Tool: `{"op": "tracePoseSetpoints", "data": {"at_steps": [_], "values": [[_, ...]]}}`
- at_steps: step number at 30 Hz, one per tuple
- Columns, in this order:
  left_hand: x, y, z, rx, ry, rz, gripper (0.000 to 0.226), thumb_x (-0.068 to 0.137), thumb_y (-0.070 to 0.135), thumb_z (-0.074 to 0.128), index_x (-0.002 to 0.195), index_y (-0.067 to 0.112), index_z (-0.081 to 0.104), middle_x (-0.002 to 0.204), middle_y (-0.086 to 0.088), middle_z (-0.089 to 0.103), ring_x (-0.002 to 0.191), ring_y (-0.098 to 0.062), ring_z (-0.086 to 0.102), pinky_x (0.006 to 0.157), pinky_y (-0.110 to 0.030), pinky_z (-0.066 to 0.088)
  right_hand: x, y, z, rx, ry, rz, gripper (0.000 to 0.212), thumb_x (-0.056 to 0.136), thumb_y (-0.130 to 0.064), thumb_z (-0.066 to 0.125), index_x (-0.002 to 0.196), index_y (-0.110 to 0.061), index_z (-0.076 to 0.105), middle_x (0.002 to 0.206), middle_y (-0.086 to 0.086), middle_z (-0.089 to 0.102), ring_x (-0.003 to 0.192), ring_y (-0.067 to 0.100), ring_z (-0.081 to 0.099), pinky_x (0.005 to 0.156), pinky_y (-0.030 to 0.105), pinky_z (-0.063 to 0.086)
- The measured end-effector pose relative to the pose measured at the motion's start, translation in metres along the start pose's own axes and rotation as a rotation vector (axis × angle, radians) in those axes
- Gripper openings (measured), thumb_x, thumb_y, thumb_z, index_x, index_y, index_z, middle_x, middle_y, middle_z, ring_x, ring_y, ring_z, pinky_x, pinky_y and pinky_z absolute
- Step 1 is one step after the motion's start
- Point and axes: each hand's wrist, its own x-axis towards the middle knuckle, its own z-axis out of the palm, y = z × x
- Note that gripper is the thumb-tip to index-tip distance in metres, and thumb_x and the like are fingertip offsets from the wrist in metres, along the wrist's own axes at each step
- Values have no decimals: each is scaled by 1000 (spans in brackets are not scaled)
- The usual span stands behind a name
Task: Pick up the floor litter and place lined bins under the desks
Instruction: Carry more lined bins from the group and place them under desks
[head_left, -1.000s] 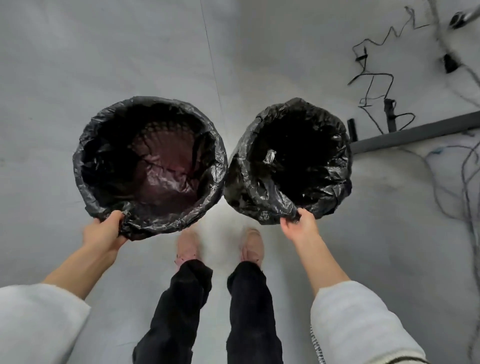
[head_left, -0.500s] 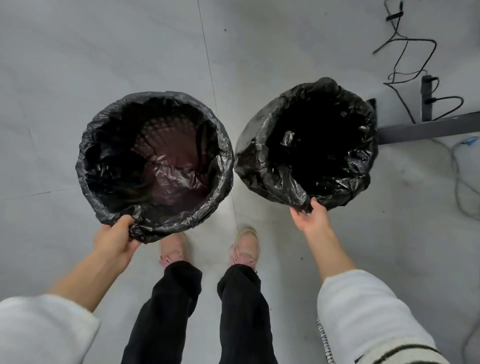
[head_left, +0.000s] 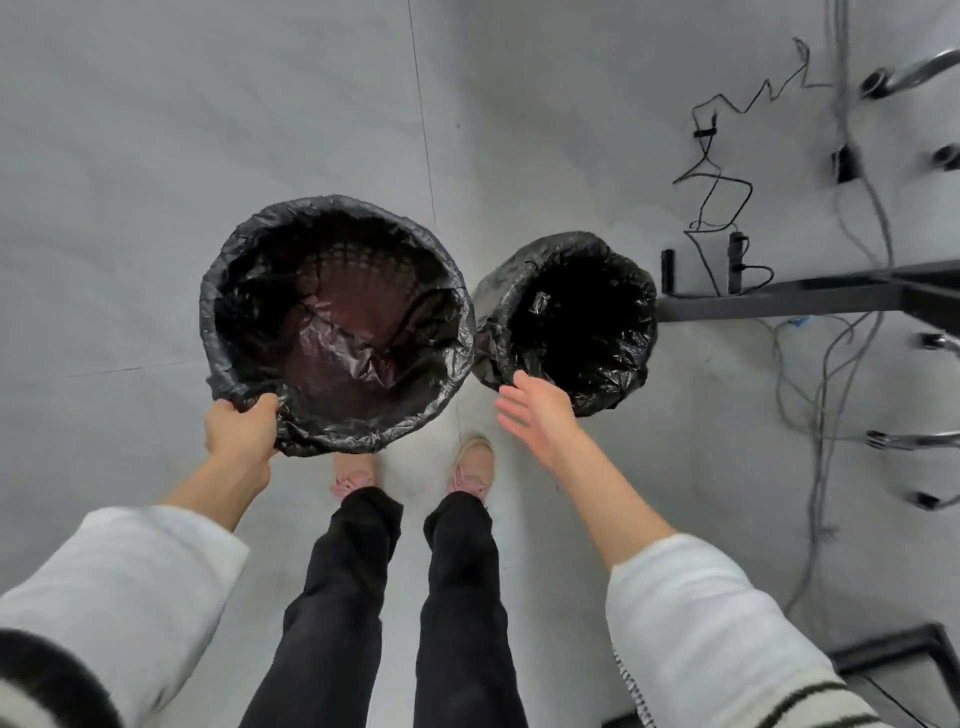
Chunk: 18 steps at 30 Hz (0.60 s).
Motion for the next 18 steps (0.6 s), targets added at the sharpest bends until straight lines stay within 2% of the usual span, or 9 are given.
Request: {"op": "tracePoseSetpoints", "data": {"at_steps": [3,6,8,10,12,13,15,16,18], "values": [[-22,44,-39,53,-63,79,32,83,12,55,115,7,57,120,-17,63,95,-30,60,81,-40,51,-55,-24,41,-252,-17,-89,48,97,-29,48,136,-3,40,142,19,44,128,31,48,102,43,45],[-40,80,-73,84,-123,140,35,82,13,57,116,7,59,113,-16,66,98,-31,63,85,-44,52,-94,-40,71,-382,5,-146,69,91,-40,54,147,-12,25,140,2,43,122,26,50,92,39,45],[-54,106,-92,90,-193,163,32,83,13,56,115,8,59,106,-14,66,90,-27,61,81,-41,51,-116,-57,86,-394,41,-179,75,87,-43,57,147,-11,26,126,-3,50,111,21,55,95,36,43],[-65,133,-105,80,-254,184,28,85,12,54,113,8,58,100,-12,65,86,-25,60,77,-39,51,-135,-80,97,-409,107,-240,69,90,-36,55,147,-9,25,140,2,44,127,27,46,107,39,37],[-76,173,-111,46,-293,217,23,87,9,52,109,10,58,88,-7,65,79,-22,60,70,-34,51,-154,-118,106,-346,112,-268,59,94,-22,50,146,-7,28,145,7,41,133,28,40,110,41,34],[-81,188,-110,46,-304,242,22,87,8,51,108,11,58,83,-4,64,75,-19,59,65,-31,50,-160,-133,107,-279,84,-266,47,94,-15,48,139,-7,38,133,6,48,124,28,47,106,40,38],[-93,233,-103,49,-313,296,18,87,8,50,104,12,57,78,-1,61,70,-15,57,59,-27,47,-171,-174,112,-182,39,-277,15,92,-4,45,100,-12,54,95,6,53,87,24,55,82,36,44],[-99,256,-98,43,-310,317,16,87,8,50,101,12,57,76,-1,60,68,-14,56,58,-27,46,-176,-195,116,-165,39,-274,16,91,-2,44,85,-14,51,83,5,51,74,21,50,72,33,42],[-110,308,-88,46,-284,360,13,87,7,51,97,11,57,72,0,58,65,-13,54,57,-27,45,-183,-242,124,-167,23,-265,21,89,0,44,77,-17,48,74,6,49,66,20,47,64,31,41]]}}
